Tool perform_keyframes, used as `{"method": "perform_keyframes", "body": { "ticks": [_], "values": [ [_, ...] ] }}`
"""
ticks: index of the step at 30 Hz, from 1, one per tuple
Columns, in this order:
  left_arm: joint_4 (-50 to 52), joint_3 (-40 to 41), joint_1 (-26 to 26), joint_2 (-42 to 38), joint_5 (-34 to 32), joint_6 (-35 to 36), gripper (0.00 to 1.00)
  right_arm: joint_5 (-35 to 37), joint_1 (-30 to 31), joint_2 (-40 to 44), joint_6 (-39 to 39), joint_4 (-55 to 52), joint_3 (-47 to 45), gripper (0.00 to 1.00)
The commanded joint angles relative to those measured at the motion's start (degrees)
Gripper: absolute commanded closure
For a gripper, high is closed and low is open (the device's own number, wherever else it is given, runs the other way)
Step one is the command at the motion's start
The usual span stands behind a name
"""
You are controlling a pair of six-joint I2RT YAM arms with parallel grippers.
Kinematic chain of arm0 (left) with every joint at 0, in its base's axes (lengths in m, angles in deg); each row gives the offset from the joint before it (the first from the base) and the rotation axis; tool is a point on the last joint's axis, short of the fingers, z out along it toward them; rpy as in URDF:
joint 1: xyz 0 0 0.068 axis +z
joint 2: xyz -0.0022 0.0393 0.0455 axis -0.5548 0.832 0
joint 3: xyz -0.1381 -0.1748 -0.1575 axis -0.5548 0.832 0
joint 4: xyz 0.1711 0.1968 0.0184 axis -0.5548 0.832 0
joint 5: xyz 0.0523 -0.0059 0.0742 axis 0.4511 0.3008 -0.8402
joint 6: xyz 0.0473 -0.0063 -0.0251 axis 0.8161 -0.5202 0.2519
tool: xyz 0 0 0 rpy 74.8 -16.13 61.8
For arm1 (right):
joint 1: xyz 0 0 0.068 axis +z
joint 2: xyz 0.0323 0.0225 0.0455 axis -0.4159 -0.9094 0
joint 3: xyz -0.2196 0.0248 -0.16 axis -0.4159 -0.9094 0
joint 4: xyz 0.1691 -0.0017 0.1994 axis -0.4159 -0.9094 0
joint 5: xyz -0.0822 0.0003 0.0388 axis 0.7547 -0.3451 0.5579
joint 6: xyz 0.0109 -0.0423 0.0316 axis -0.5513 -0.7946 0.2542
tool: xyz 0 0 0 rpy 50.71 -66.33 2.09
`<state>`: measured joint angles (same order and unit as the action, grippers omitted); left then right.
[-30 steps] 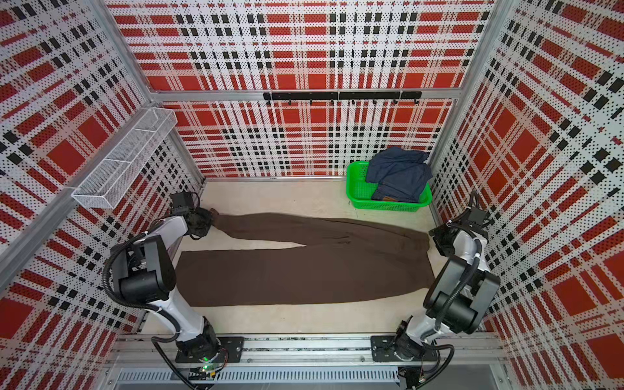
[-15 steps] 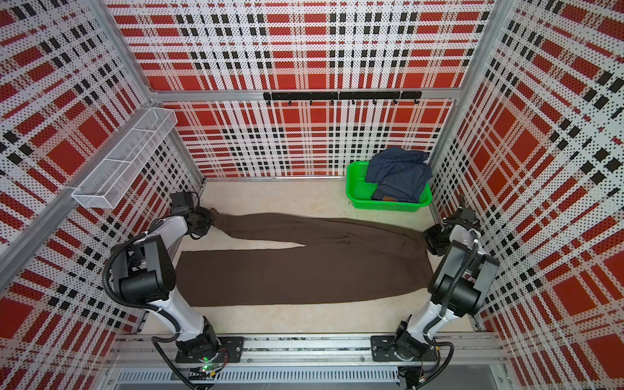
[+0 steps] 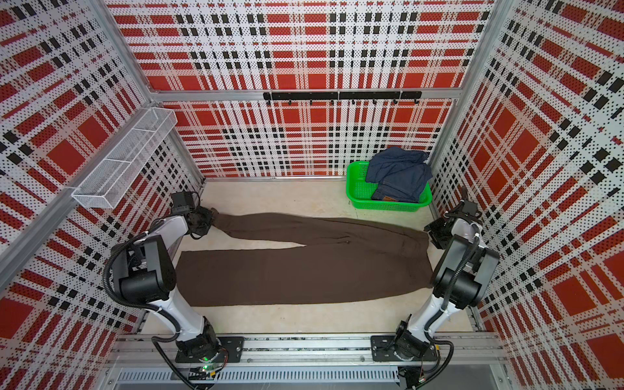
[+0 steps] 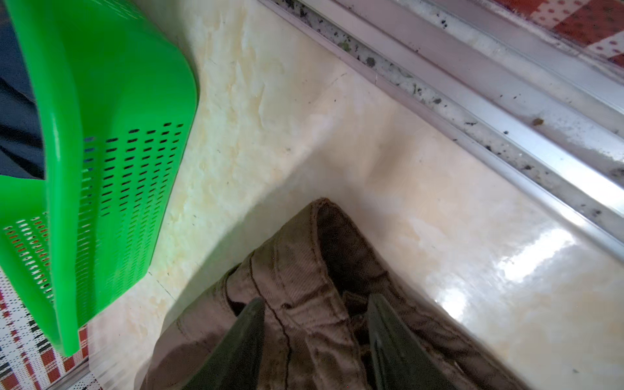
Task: Fold and stack the trousers
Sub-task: Move the trousers to the center of the table.
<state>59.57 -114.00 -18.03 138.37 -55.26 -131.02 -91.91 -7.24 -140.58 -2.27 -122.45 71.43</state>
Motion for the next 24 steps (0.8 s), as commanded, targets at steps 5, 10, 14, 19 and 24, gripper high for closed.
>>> {"method": "perform_keyframes", "body": {
  "ticks": [5,10,14,19,24],
  "values": [
    [-0.04,-0.79,-0.63,0.46,-0.52,0.74,1.0,-1.44,1.49,-3.15,-1.59,1.27,1.86,0.55],
    [0.23,-1.26,-0.98,0.46,-0.63,0.74,1.0,-0.09,1.67,-4.15,-3.53,1.78,3.26,0.58],
    [0.53,-1.68,-1.18,0.55,-0.76,0.83,1.0,0.42,1.84,-4.71,-4.14,2.65,4.11,0.61],
    [0.81,-1.72,-1.25,0.54,-0.91,0.91,1.0,-0.87,2.11,-5.51,-4.49,2.65,4.2,0.74],
    [1.1,-2.14,-1.25,0.51,-0.87,1.0,1.0,-1.13,2.11,-4.92,-4.71,2.39,4.11,0.86]
  ]
}}
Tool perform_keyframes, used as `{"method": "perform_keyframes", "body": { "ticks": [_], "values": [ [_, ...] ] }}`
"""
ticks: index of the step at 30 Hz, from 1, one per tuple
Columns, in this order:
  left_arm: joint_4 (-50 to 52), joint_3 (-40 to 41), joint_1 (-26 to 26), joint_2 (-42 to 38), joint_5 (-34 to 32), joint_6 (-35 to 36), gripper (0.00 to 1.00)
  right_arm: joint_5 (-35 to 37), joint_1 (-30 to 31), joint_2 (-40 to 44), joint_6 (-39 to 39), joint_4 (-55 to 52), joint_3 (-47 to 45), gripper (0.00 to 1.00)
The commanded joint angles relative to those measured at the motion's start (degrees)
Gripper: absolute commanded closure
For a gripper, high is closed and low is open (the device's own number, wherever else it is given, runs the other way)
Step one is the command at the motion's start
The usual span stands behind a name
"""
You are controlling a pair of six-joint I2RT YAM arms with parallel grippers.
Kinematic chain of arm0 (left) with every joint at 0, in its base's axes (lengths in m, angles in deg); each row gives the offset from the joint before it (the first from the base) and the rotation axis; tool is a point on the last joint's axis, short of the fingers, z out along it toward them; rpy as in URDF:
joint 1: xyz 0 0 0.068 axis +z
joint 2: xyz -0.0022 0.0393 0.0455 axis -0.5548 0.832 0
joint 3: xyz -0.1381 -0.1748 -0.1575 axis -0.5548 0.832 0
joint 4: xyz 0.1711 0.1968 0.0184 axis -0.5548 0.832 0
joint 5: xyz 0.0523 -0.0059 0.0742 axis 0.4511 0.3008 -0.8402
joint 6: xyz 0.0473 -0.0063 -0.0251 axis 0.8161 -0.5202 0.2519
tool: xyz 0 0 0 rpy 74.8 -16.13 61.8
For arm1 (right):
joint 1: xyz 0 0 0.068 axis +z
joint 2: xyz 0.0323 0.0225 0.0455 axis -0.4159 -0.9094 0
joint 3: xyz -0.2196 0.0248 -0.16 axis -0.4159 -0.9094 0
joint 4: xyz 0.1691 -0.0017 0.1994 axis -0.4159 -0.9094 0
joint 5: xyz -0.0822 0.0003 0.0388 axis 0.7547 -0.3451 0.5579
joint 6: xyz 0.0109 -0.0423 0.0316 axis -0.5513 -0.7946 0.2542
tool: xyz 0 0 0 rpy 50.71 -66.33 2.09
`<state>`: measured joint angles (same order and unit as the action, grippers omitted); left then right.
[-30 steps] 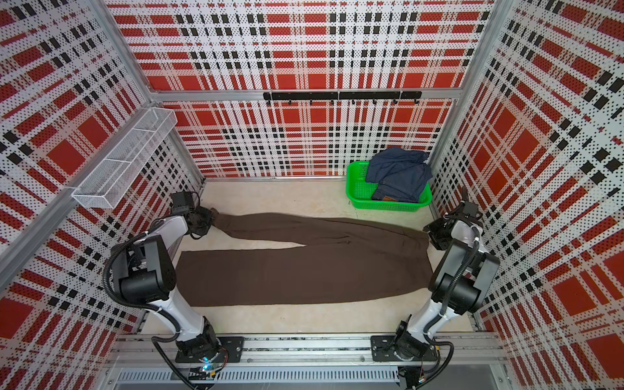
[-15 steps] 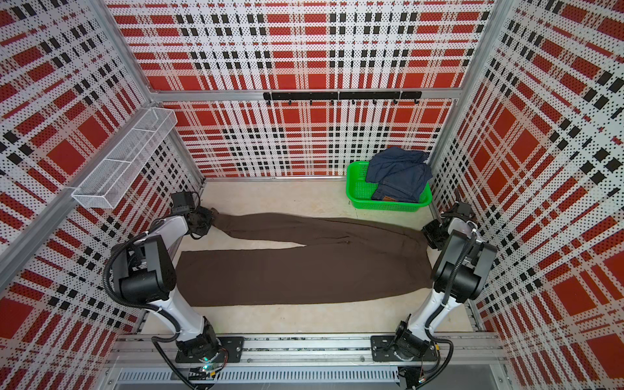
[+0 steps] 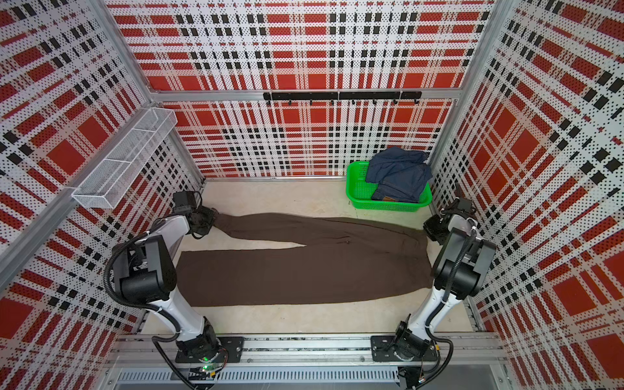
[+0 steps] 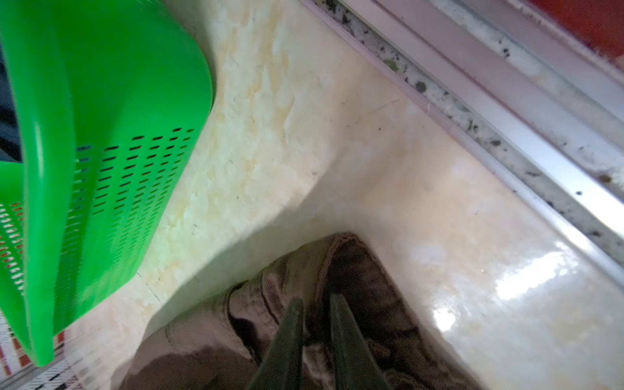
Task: Fold and stack the trousers
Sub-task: Move the trousers to the center of the table.
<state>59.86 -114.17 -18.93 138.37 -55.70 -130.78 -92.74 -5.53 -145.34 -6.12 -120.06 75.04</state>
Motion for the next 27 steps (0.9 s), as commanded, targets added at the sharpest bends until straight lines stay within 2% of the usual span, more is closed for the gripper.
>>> {"method": "perform_keyframes", "body": {
  "ticks": [1,5,13,17,27],
  "values": [
    [0.94,-2.05,-0.33,0.55,-0.48,0.77,1.0,-0.27,0.4,0.3,-0.79,-0.1,0.63,0.9],
    [1.27,-2.63,-0.26,0.38,-0.27,0.81,1.0,-0.29,0.42,2.75,-0.34,-0.97,2.6,1.0],
    [2.84,-6.23,1.78,-0.49,0.75,0.85,1.0,-1.36,0.4,7.51,0.45,-3.56,10.19,1.0],
    [3.54,-8.42,3.7,-0.67,1.63,0.86,1.0,-3.3,0.3,8.62,1.22,-2.27,10.74,1.0],
    [3.53,-15.35,6.59,0.75,3.75,-0.66,1.0,-8.19,0.14,9.03,5.26,9.6,7.7,1.0]
  ]
}}
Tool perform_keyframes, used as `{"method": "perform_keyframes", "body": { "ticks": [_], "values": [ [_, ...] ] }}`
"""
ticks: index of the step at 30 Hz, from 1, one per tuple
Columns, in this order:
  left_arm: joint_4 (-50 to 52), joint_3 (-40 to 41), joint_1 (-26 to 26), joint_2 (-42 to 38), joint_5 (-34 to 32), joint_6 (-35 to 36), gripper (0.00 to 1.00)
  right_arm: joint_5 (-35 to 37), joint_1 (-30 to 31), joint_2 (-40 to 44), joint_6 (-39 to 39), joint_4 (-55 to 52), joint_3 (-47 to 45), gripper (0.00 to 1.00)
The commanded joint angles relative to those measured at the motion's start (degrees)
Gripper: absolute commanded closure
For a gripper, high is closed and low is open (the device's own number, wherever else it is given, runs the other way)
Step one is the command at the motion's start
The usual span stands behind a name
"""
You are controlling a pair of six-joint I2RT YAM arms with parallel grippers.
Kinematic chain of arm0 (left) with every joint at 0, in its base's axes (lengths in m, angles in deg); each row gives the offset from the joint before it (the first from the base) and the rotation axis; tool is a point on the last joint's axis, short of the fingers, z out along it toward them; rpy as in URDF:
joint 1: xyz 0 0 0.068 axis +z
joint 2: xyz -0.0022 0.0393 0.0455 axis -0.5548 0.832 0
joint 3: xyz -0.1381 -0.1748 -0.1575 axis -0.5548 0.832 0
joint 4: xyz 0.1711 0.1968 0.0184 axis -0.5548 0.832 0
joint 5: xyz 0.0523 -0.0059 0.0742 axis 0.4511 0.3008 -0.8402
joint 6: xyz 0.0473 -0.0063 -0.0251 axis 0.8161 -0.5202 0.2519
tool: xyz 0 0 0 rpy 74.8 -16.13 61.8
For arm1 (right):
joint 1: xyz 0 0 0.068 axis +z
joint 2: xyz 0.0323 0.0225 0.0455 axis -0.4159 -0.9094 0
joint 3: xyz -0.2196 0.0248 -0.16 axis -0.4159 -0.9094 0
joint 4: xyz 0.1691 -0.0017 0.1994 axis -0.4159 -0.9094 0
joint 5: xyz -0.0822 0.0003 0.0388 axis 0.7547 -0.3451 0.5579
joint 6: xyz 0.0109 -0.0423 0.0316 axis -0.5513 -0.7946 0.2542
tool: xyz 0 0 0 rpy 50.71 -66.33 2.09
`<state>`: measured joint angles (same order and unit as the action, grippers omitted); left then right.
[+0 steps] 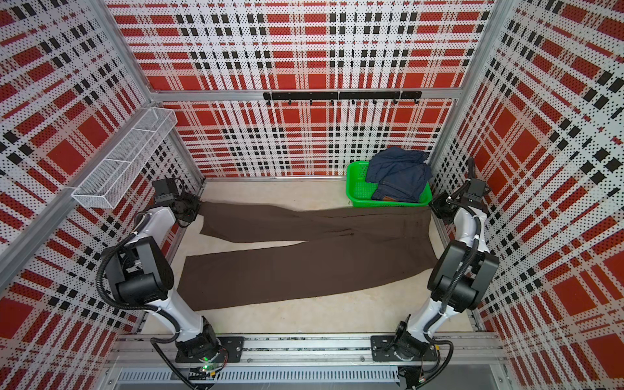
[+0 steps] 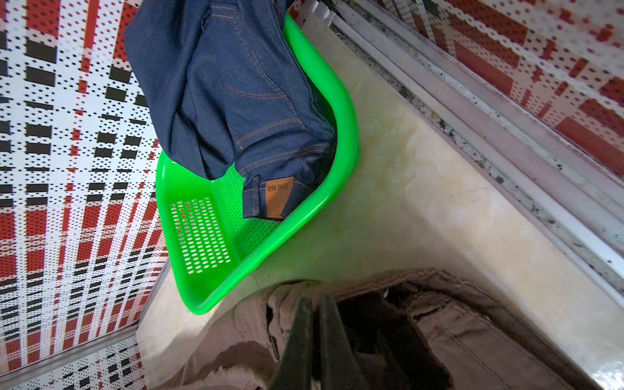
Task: Fold and stack the trousers
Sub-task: Move the trousers to the center of the table.
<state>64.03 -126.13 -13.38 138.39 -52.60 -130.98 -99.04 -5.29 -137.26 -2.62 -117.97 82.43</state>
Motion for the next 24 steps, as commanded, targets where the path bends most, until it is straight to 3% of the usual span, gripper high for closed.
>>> {"method": "perform_keyframes", "body": {
  "ticks": [1,13,24],
  "values": [
    [-0.64,-4.35,1.04,1.31,0.89,-0.76,1.0,-2.26,-0.06,0.68,2.33,8.84,0.32,1.0],
    [0.11,-8.54,1.63,4.17,3.0,-1.82,1.0,-9.62,-0.8,-5.48,11.86,10.71,7.73,1.0],
    [0.51,-4.53,-0.37,5.14,1.74,-0.52,1.0,-7.74,0.46,-10.49,4.92,4.23,3.0,0.99]
  ]
}}
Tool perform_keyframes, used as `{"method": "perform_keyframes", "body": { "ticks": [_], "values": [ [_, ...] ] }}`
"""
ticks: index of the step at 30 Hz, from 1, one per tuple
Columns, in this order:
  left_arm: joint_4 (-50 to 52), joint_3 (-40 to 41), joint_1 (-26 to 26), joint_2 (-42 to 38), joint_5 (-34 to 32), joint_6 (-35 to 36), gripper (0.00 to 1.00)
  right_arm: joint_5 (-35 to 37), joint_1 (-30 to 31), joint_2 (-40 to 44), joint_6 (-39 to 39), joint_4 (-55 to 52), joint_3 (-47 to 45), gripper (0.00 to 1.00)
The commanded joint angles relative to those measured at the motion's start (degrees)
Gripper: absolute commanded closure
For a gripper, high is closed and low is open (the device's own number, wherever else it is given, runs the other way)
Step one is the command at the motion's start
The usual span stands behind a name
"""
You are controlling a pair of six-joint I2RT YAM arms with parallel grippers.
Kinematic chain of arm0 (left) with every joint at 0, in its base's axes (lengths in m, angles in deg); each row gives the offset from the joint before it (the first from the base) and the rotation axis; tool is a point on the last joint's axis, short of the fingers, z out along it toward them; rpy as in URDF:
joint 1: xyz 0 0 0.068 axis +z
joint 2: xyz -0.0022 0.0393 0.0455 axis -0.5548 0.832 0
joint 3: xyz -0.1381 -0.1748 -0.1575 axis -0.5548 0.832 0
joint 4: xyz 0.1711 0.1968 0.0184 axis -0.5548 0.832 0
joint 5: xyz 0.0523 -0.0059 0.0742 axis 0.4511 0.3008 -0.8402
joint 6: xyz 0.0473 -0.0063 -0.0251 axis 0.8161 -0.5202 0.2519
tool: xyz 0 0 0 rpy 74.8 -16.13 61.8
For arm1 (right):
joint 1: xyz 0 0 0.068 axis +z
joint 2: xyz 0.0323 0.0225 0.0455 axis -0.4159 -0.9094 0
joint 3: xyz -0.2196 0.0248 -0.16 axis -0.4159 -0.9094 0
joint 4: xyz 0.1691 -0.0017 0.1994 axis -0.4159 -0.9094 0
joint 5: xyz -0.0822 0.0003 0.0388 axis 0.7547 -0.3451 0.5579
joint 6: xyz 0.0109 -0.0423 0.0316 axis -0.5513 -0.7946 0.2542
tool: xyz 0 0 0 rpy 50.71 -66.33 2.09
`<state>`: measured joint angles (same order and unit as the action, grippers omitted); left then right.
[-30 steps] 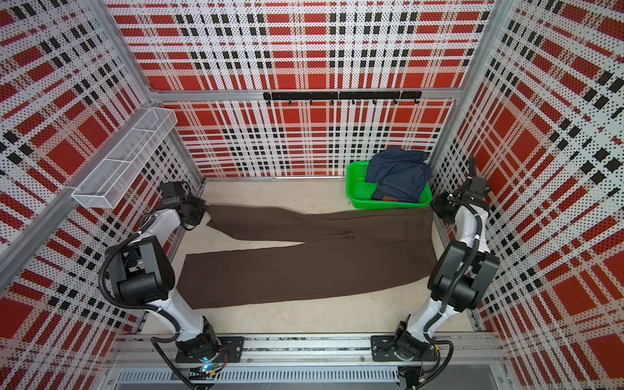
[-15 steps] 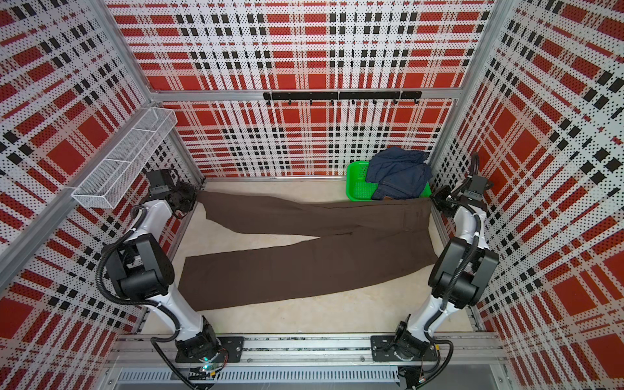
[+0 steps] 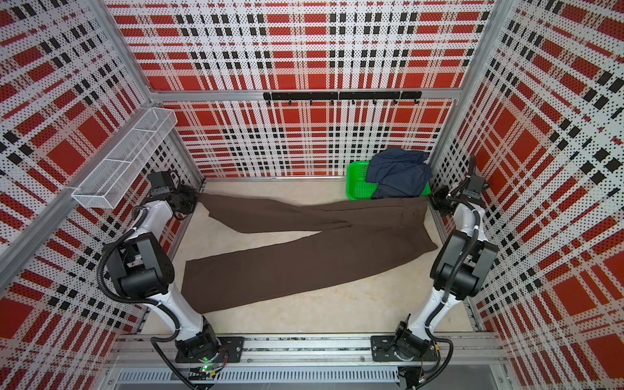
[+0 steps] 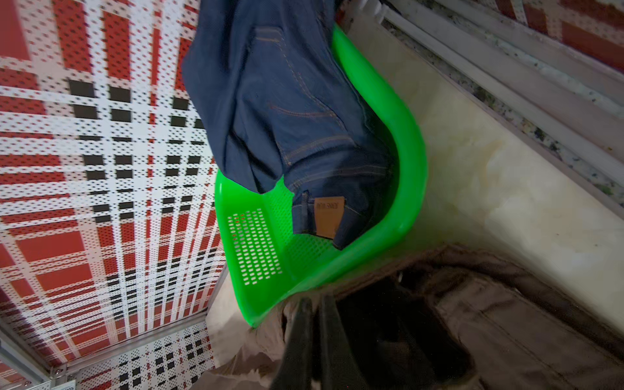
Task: Fold and stack the trousers
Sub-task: Move the trousers to the center of the table, then fold the trousers at the center of the table.
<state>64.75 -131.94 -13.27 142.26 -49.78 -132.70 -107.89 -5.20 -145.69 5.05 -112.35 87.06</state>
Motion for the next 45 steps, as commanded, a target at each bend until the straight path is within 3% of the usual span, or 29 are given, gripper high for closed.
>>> {"method": "perform_keyframes", "body": {
  "ticks": [1,8,13,16,23,29,35,45],
  "values": [
    [-0.2,1.61,-0.69,1.48,-1.15,1.28,1.0,1.22,0.64,-2.9,-3.19,-1.33,-2.1,0.99],
    [-0.21,1.78,-1.05,2.6,-1.72,1.53,1.0,0.54,2.01,-7.07,-4.67,-0.06,-3.04,0.87],
    [-0.2,1.34,-1.02,3.04,-1.79,1.67,1.0,0.68,1.92,-6.71,-5.64,1.47,-4.26,0.65],
    [-0.25,1.06,-1.06,3.15,-1.72,1.69,1.0,1.14,1.73,-5.89,-6.4,1.61,-4.9,0.56],
    [-0.24,0.77,-0.74,2.9,-1.64,1.84,1.0,4.08,0.78,-3.87,-8.91,-0.72,-7.86,0.47],
    [-0.2,0.68,-0.78,2.91,-1.53,1.72,1.0,5.46,0.42,-2.68,-11.97,-2.15,-9.75,0.47],
    [-0.21,0.68,-0.76,2.94,-1.5,1.63,1.0,4.11,0.42,-2.16,-13.85,-4.22,-9.56,0.54],
    [-0.12,0.3,-0.48,3.16,-1.37,1.56,1.0,3.71,0.27,0.98,-16.2,-7.34,-8.38,0.85]
  ]
}}
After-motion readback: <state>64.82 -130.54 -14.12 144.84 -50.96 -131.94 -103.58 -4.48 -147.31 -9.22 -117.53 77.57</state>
